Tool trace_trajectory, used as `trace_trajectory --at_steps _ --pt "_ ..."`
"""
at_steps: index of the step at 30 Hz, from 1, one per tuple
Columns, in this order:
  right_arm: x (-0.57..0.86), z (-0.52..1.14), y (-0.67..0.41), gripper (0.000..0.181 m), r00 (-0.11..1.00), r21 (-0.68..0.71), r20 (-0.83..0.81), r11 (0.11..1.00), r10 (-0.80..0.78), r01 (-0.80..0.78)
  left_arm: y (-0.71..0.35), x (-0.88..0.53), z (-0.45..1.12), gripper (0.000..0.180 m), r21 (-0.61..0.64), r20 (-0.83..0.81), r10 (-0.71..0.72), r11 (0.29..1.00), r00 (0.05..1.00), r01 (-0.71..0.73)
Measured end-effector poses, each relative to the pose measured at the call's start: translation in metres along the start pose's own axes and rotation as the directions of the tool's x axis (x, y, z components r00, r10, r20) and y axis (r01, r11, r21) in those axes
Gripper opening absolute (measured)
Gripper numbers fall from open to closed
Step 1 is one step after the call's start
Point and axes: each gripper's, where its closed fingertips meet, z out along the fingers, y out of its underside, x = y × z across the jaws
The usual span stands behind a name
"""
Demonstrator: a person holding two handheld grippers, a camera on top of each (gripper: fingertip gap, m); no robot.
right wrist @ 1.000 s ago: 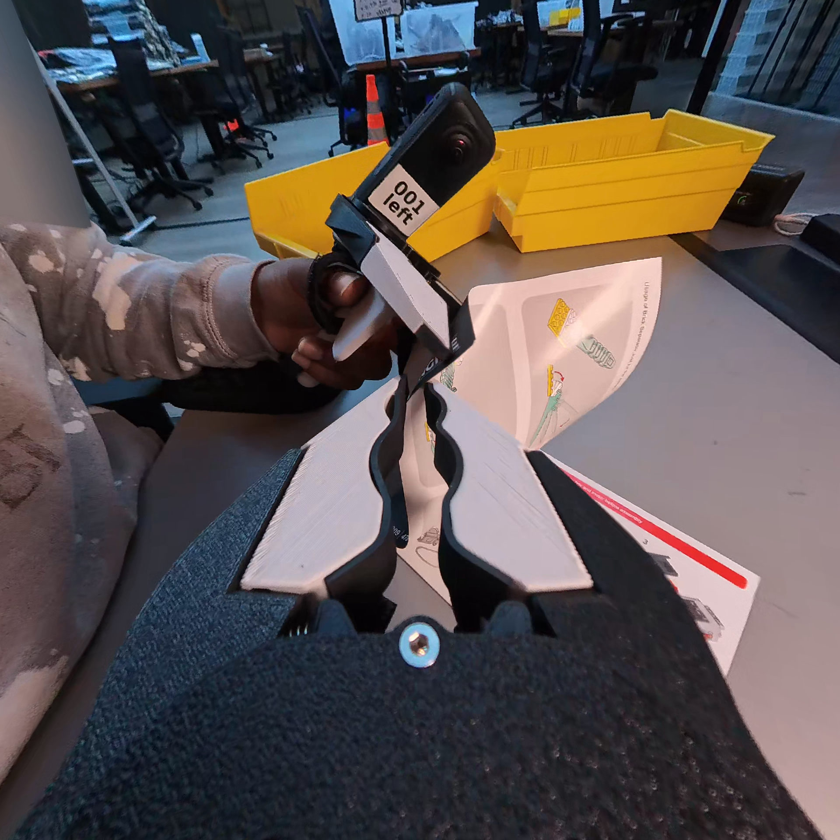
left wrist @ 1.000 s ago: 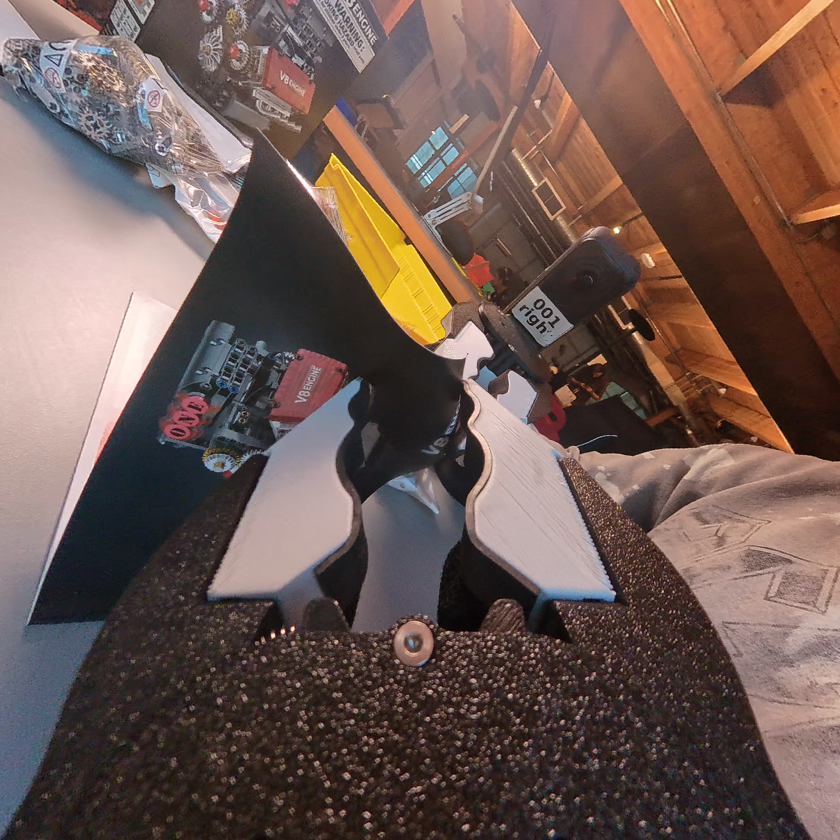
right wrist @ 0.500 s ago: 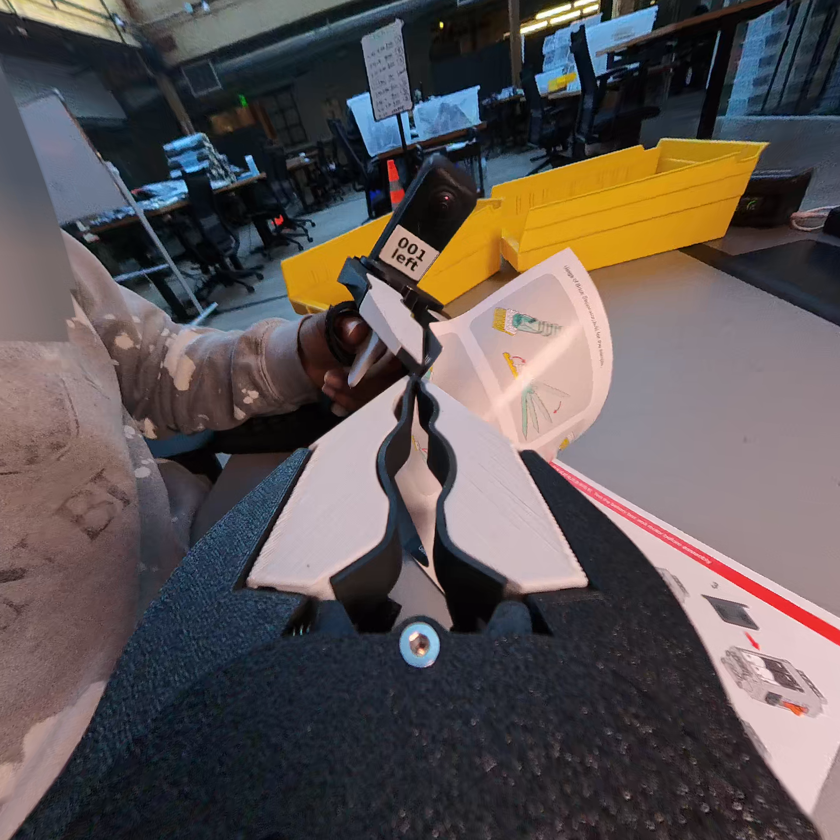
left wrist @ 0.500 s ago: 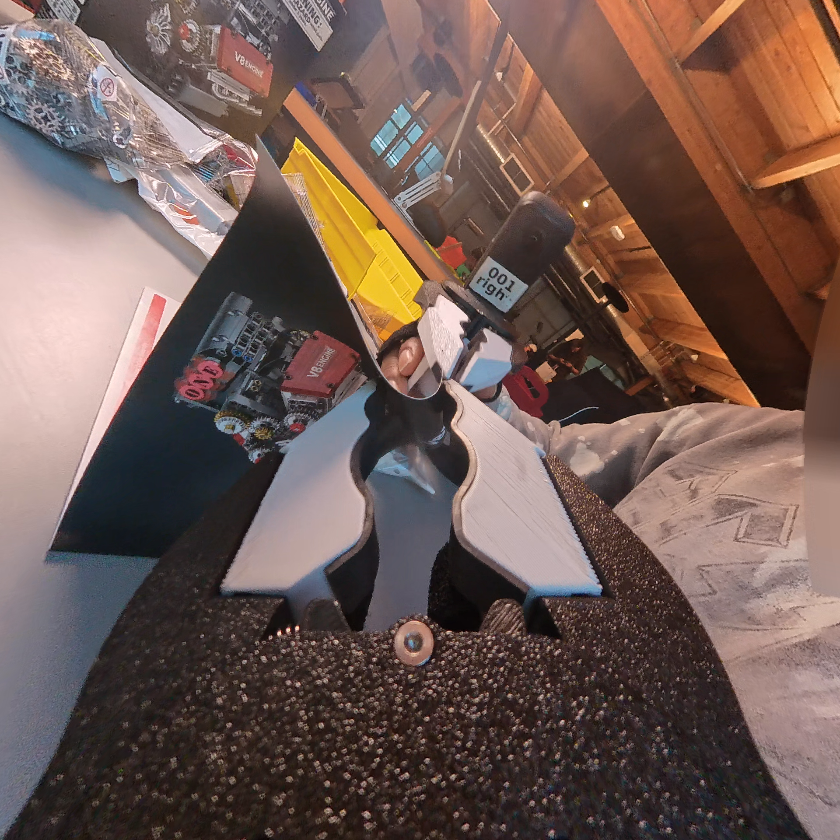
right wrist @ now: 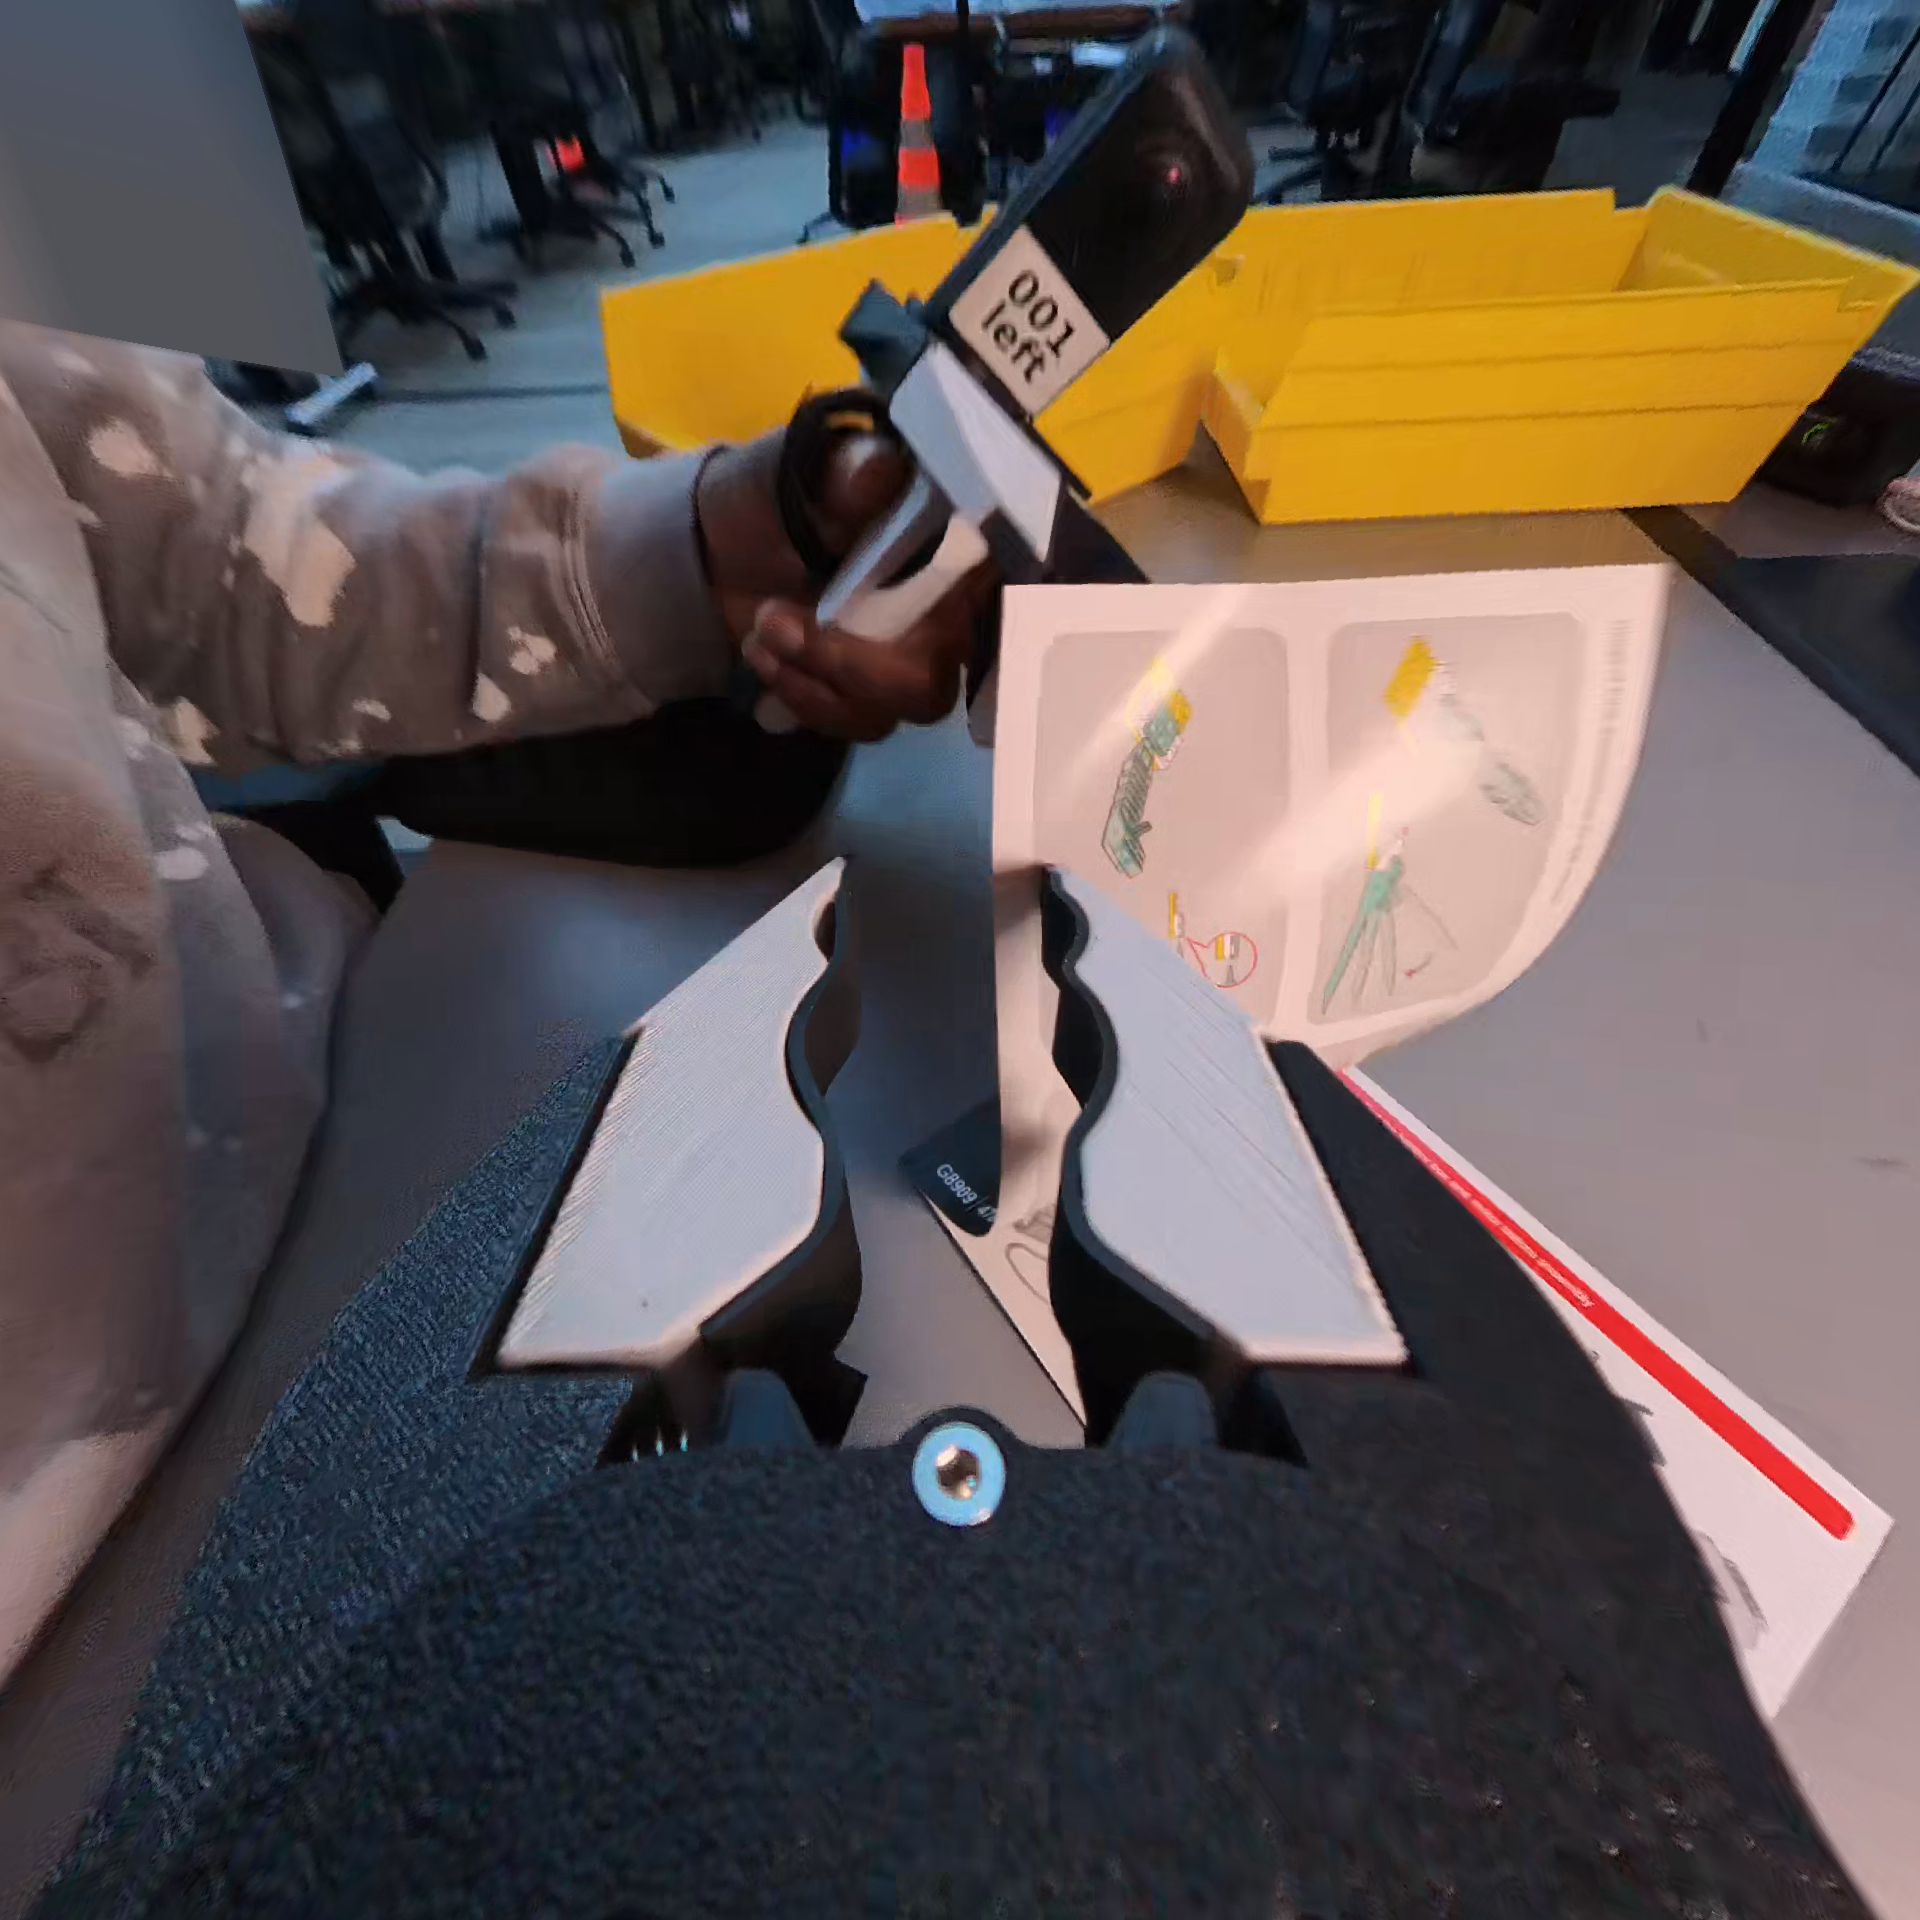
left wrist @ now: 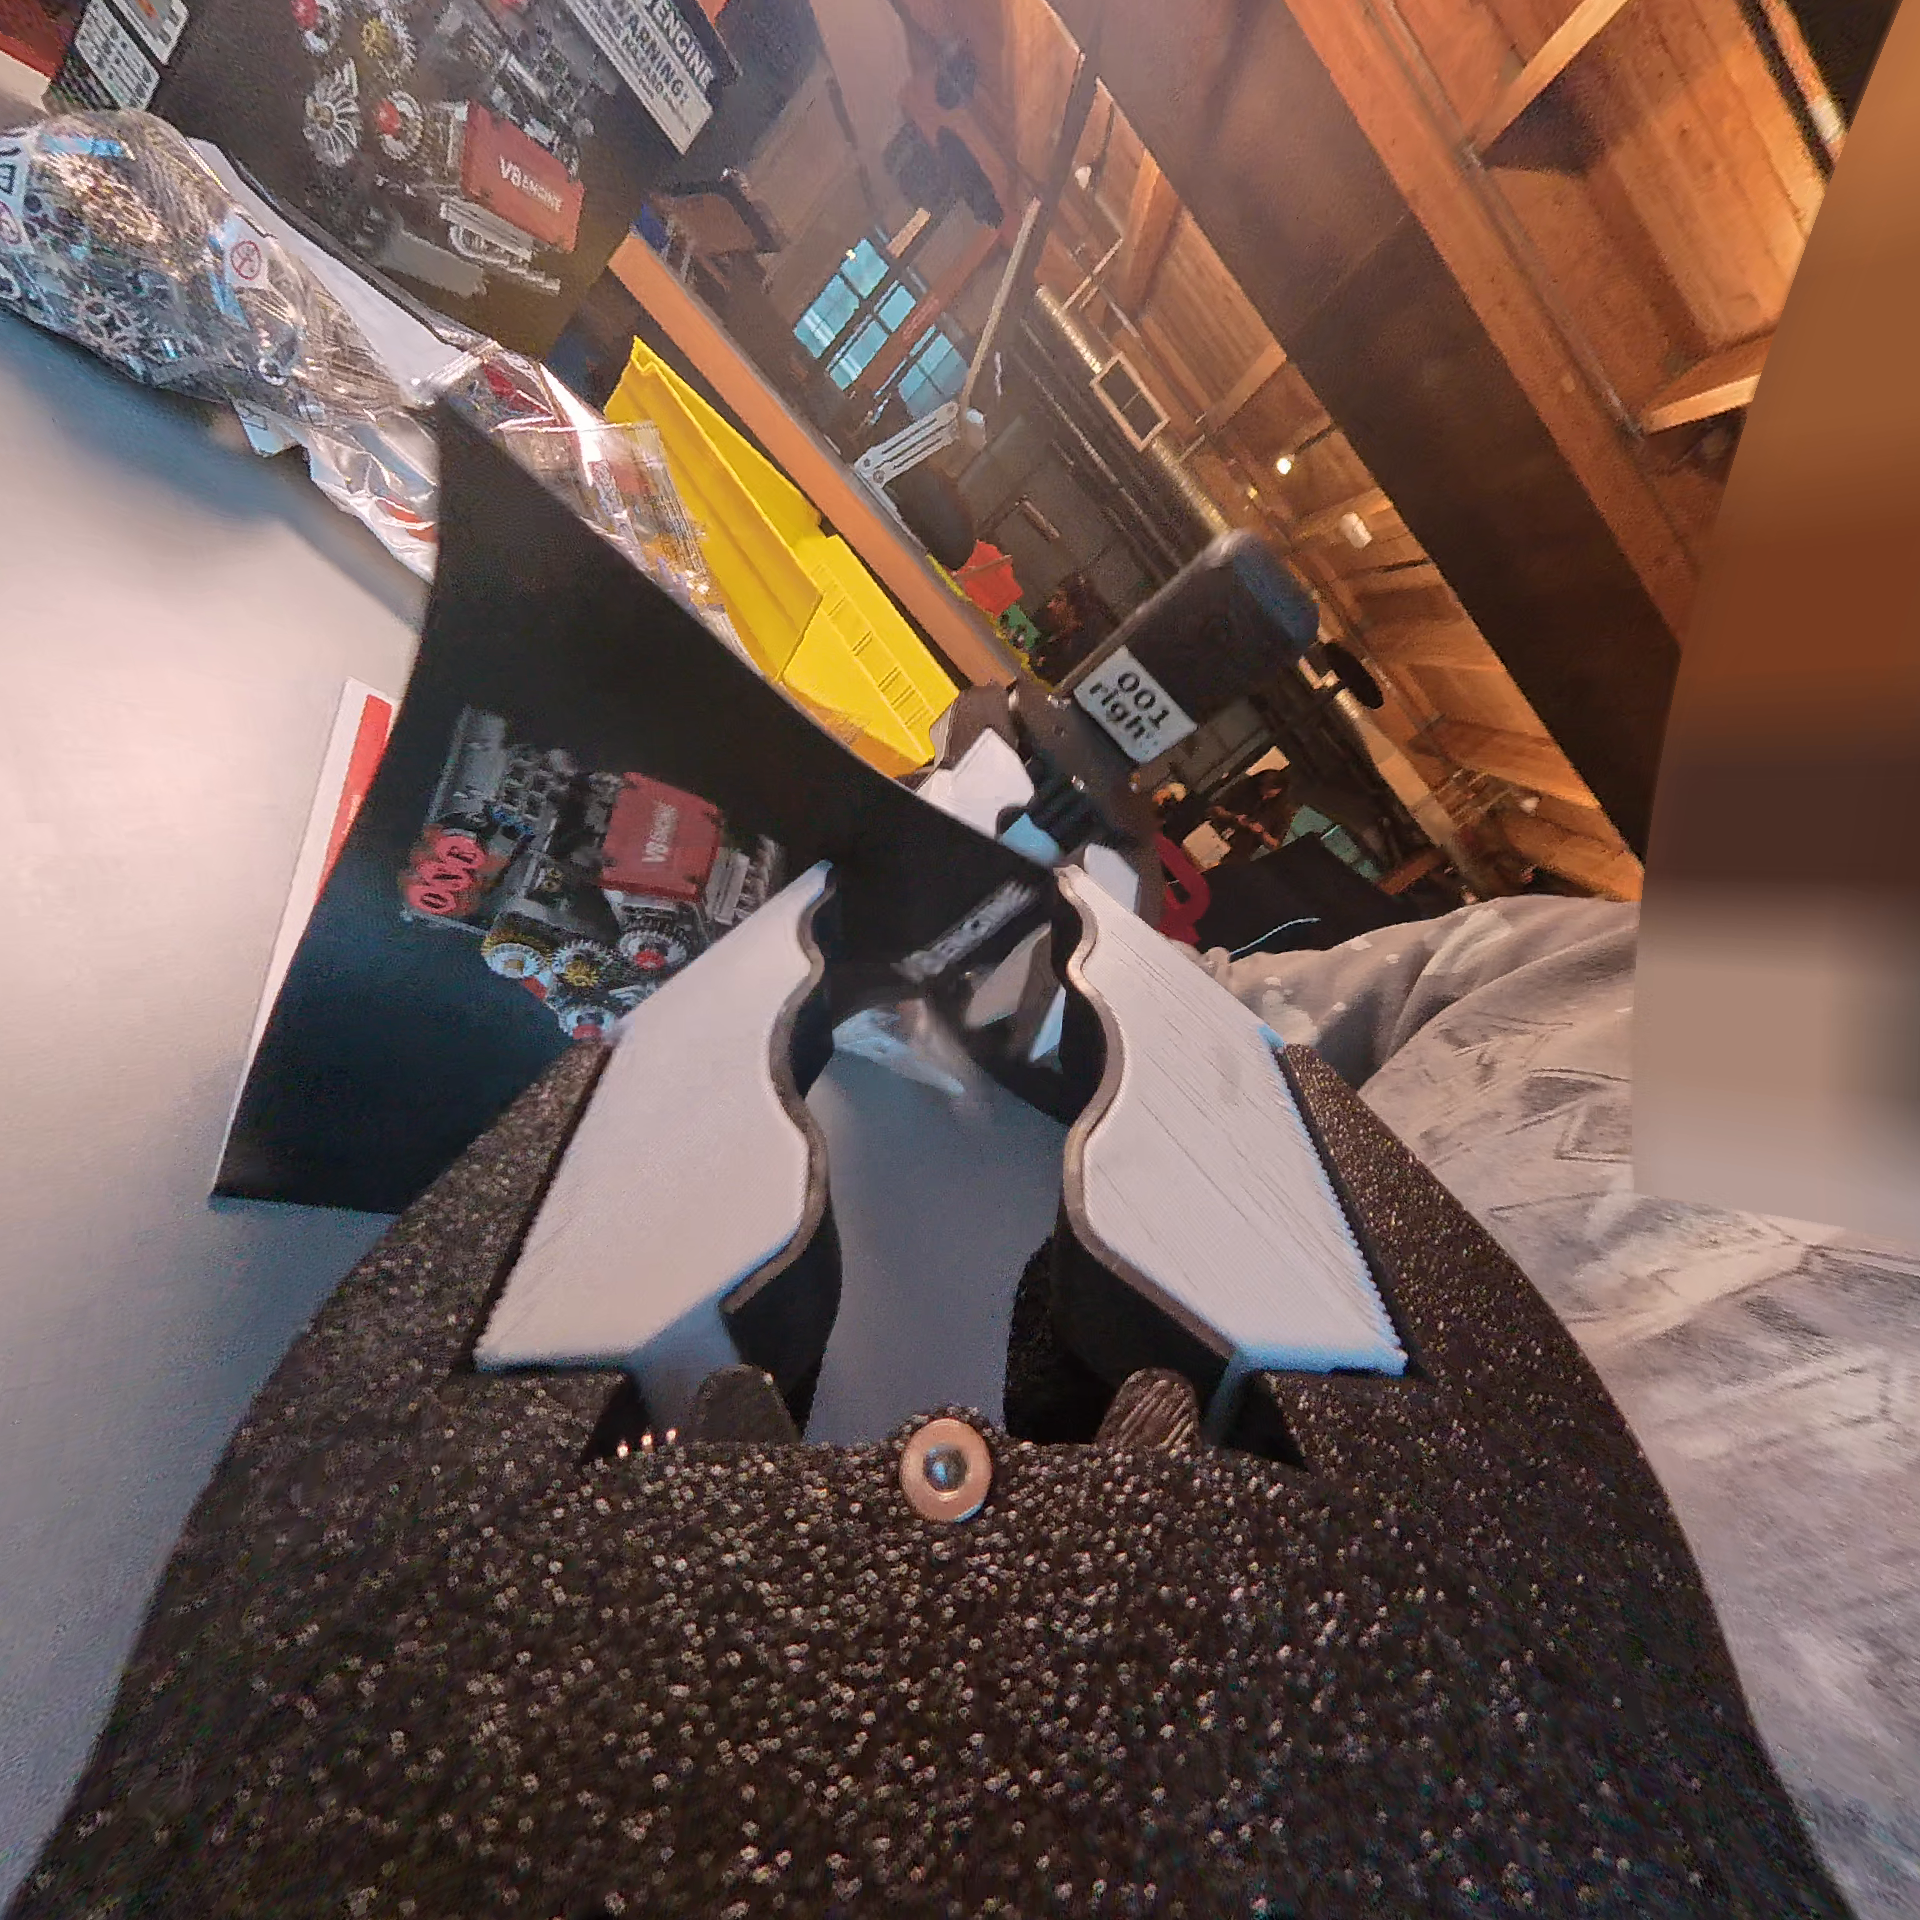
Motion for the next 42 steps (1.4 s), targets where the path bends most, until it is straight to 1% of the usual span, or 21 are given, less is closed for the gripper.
trace_trajectory --at_steps 1,3,4,6,7,9,10,12,15,18,20,22,25,29,31,32,33,34,36,37,42 --pt "-0.001 0.006 0.006 0.033 0.999 -0.049 -0.014 0.998 -0.032 0.031 -0.004 0.001 -0.007 0.038 0.023 -0.017 -0.029 0.999 0.999 0.03" --pt "-0.001 0.019 0.018 0.032 0.996 -0.134 -0.027 0.988 -0.079 0.075 -0.007 -0.003 -0.018 0.05 0.045 -0.01 -0.091 0.995 0.996 0.091" --pt "0.001 0.025 0.025 0.032 0.995 -0.182 -0.039 0.979 -0.096 0.088 -0.004 -0.01 -0.022 0.053 0.042 0.026 -0.114 0.993 0.993 0.112" --pt "-0.001 0.035 0.035 0.033 0.99 -0.252 -0.025 0.959 -0.14 0.13 0.0 -0.022 -0.028 0.052 0.042 0.097 -0.138 0.99 0.986 0.135" --pt "-0.002 0.039 0.037 0.033 0.986 -0.269 -0.015 0.951 -0.164 0.154 0.002 -0.026 -0.029 0.048 0.043 0.119 -0.154 0.988 0.981 0.15" --pt "-0.005 0.044 0.039 0.033 0.979 -0.285 -0.001 0.939 -0.202 0.193 0.008 -0.035 -0.033 0.026 0.039 0.181 -0.149 0.989 0.972 0.144" --pt "-0.006 0.045 0.04 0.031 0.978 -0.289 0.002 0.936 -0.209 0.201 0.01 -0.04 -0.035 0.014 0.03 0.222 -0.128 0.992 0.967 0.124" --pt "-0.008 0.044 0.04 0.031 0.979 -0.282 0.01 0.939 -0.204 0.198 0.014 -0.045 -0.038 0.0 0.006 0.282 -0.081 0.997 0.956 0.082" --pt "-0.011 0.035 0.03 0.032 0.986 -0.232 0.024 0.958 -0.165 0.166 0.015 -0.046 -0.04 0.0 -0.048 0.33 0.005 0.999 0.944 0.012" --pt "-0.001 0.012 0.013 0.036 0.994 -0.168 0.022 0.98 -0.104 0.107 0.015 -0.045 -0.044 0.0 -0.142 0.386 0.128 0.987 0.914 -0.079" --pt "0.015 -0.006 0.009 0.04 0.996 -0.165 -0.013 0.983 -0.084 0.081 0.014 -0.042 -0.049 0.0 -0.212 0.408 0.209 0.968 0.888 -0.131" --pt "0.033 -0.021 0.014 0.043 0.995 -0.208 -0.051 0.975 -0.09 0.077 0.012 -0.04 -0.055 0.0 -0.282 0.434 0.286 0.944 0.854 -0.173" --pt "0.062 -0.034 0.039 0.055 0.987 -0.352 -0.08 0.931 -0.136 0.099 0.01 -0.037 -0.062 0.0 -0.376 0.453 0.382 0.901 0.805 -0.216" --pt "0.098 -0.032 0.072 0.083 0.983 -0.534 -0.066 0.839 -0.169 0.109 0.006 -0.031 -0.07 0.0 -0.483 0.468 0.494 0.837 0.732 -0.257" --pt "0.109 -0.028 0.093 0.098 0.985 -0.62 -0.046 0.777 -0.169 0.104 0.004 -0.029 -0.074 0.0 -0.532 0.476 0.546 0.803 0.69 -0.269" --pt "0.113 -0.028 0.105 0.101 0.986 -0.67 -0.035 0.736 -0.165 0.1 0.003 -0.028 -0.077 0.0 -0.554 0.483 0.567 0.788 0.667 -0.269" --pt "0.114 -0.027 0.113 0.103 0.989 -0.694 -0.027 0.715 -0.143 0.084 0.001 -0.026 -0.081 0.0 -0.573 0.49 0.587 0.774 0.644 -0.27" --pt "0.111 -0.024 0.11 0.101 0.996 -0.671 -0.028 0.74 -0.087 0.046 -0.002 -0.025 -0.086 0.0 -0.586 0.501 0.604 0.764 0.62 -0.27" --pt "0.106 -0.026 0.117 0.095 0.999 -0.691 -0.017 0.722 -0.049 0.024 -0.009 -0.023 -0.097 0.0 -0.589 0.535 0.613 0.764 0.581 -0.264" --pt "0.105 -0.024 0.116 0.095 0.999 -0.676 -0.034 0.737 -0.019 -0.009 -0.011 -0.023 -0.103 0.0 -0.589 0.553 0.612 0.767 0.565 -0.255" --pt "0.097 -0.029 0.118 0.095 0.997 -0.679 -0.08 0.733 -0.013 -0.045 -0.018 -0.031 -0.131 0.0 -0.581 0.637 0.587 0.792 0.499 -0.189"
